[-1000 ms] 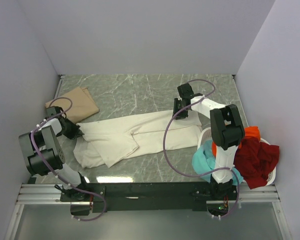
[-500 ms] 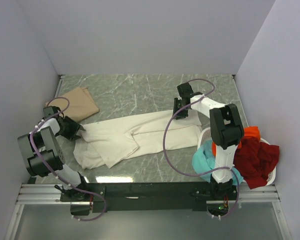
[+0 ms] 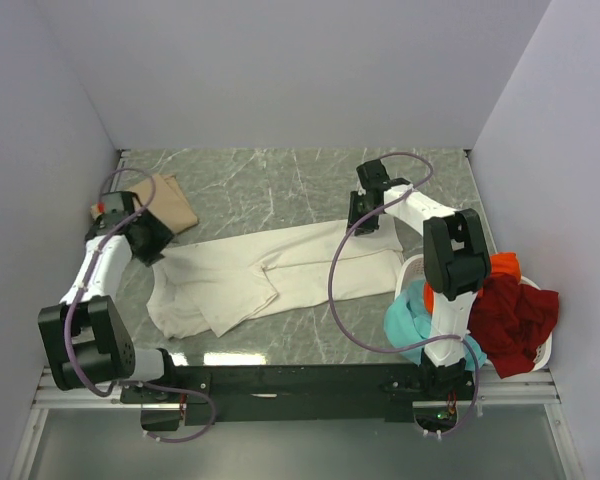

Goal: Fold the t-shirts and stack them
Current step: Fold the tshirt

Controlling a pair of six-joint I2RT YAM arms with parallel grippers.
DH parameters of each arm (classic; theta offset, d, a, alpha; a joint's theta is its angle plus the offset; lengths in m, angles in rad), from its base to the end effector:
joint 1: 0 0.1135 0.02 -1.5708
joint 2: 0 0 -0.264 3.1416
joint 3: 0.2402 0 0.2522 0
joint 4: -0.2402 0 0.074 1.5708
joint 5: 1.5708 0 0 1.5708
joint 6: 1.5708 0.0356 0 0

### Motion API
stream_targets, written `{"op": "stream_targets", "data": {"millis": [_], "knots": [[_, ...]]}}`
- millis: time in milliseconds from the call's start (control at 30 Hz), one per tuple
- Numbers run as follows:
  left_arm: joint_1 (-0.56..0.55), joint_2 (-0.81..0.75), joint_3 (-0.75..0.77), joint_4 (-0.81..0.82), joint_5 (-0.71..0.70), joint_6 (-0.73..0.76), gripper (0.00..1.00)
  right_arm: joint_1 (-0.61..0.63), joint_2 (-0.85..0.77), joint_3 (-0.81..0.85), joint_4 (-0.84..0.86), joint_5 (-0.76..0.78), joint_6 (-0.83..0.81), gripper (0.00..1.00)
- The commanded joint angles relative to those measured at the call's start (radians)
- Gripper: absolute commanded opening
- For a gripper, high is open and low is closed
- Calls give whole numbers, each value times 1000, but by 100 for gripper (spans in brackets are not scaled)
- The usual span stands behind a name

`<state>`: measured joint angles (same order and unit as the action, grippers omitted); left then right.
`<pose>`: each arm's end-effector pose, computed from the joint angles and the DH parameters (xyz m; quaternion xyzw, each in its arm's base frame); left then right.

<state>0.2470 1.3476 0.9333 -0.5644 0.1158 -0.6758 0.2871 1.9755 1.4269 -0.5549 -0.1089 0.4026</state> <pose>0.2638 0.0623 0.2365 -0.4100 0.8626 -0.1161 0.2728 0.3955 0.1208 0.1820 0.0435 0.9705 0.1280 0.1997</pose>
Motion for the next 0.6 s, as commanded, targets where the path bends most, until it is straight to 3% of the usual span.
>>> {"op": "stream_targets", "data": {"millis": [0,233,567], "knots": [[-131,13,-17,27,21,-97,60,-5,-27,24,-11,3,-5,35],[-187,145,-68,158,145,-174,61,-5,-9,-26,1,12,8,35],[-187,280,-111,208,128,-146,62,15,-9,-71,-33,58,35,35]]}}
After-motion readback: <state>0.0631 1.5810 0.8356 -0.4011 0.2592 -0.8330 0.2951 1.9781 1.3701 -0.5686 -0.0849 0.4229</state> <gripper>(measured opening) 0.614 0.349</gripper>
